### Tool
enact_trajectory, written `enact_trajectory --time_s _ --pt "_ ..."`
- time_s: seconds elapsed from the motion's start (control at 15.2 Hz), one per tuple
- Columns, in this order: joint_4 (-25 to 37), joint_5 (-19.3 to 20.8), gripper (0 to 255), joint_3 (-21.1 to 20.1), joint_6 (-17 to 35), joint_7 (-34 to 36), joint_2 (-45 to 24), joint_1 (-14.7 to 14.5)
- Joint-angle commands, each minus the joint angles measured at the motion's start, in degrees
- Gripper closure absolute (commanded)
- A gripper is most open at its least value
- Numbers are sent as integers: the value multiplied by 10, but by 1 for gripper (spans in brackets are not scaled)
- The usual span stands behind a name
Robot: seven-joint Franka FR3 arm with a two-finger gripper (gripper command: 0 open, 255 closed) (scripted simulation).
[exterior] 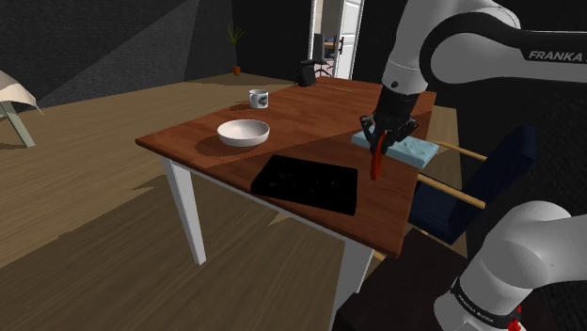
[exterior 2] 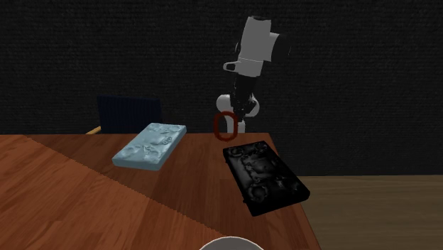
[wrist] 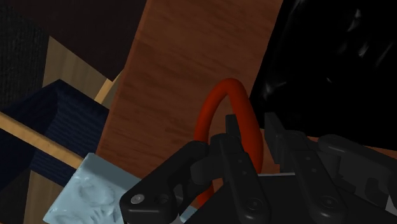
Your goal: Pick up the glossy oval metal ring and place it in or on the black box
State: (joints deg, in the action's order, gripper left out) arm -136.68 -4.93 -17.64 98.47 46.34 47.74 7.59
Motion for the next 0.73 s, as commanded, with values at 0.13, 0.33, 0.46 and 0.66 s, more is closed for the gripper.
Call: enact_trajectory --time_s 0.13,0.33,0.46,0.66 --pt "37 4 255 4 -28 -2 -10 4" --pt "65 7 255 6 -48 -3 -17 6" --pt "84 9 255 7 -61 -4 -23 8" --pt "113 12 255 9 -82 -5 -31 11"
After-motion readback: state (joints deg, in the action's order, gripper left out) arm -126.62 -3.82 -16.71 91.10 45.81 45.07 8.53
